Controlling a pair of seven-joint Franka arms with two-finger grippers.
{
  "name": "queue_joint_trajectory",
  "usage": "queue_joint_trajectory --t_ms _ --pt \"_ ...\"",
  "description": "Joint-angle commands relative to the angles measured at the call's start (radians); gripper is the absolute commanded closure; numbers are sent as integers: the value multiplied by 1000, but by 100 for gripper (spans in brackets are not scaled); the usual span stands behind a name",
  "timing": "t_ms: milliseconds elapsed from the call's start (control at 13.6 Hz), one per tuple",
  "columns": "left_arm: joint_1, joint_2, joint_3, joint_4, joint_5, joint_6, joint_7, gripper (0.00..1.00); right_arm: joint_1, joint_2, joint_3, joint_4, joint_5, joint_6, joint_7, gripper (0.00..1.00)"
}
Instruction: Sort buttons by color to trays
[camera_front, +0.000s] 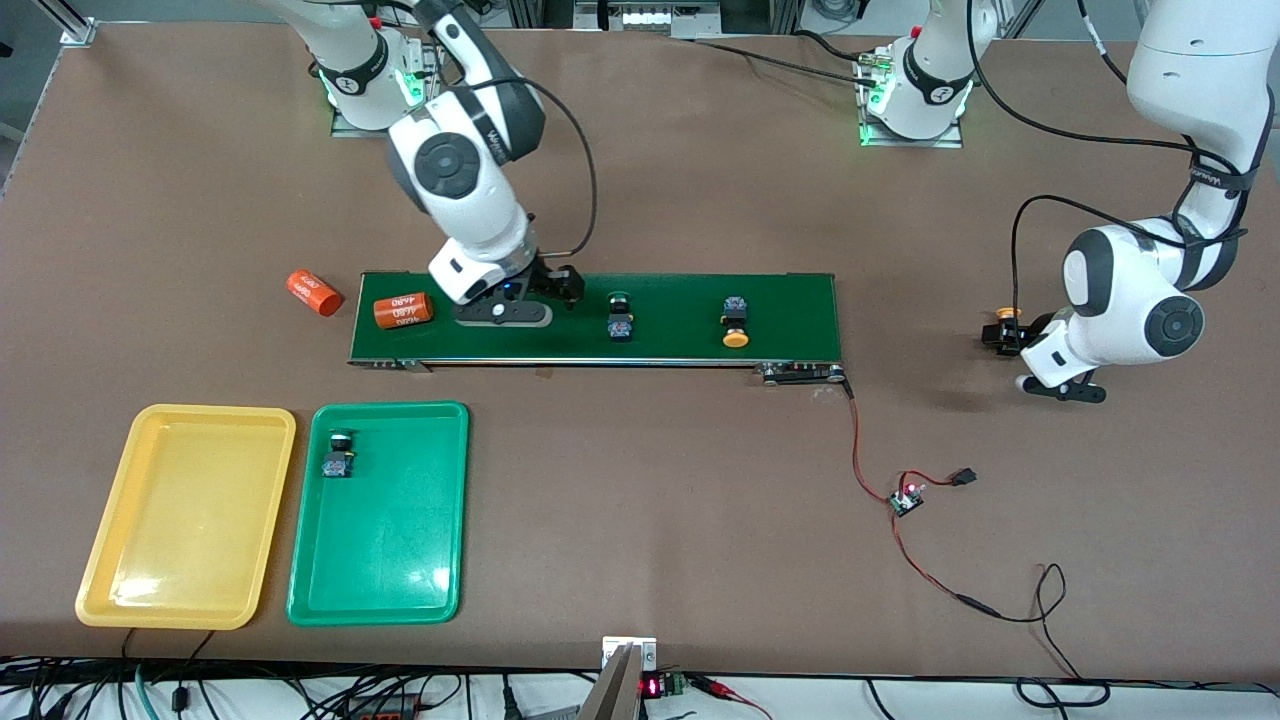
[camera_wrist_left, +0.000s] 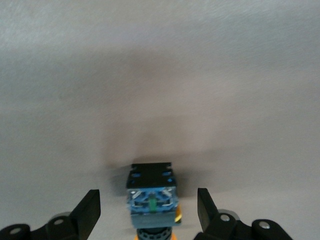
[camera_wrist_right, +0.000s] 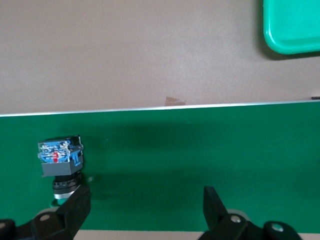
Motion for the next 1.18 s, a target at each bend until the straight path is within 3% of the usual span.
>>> queue_joint_trajectory --t_ms 0,147,441,661,882,1102 --pt "-2 -7 8 -5 -31 -3 -1 57 31 72 -9 48 -74 5 94 0" --pt "-3 -10 7 -3 -38 -5 -51 68 34 96 -9 74 -73 5 108 0" --pt "-9 -19 5 4 -40 -14 -56 81 47 106 -10 113 -69 -2 142 0" --pt "-17 -84 -18 59 -40 -150 -58 81 54 121 -10 120 -65 1 160 0" --pt "-20 -104 -93 174 -52 -331 -108 83 89 156 -10 129 -66 7 191 0" --pt "-41 -118 -183 226 -58 -430 -202 83 100 187 -10 148 -69 8 194 0"
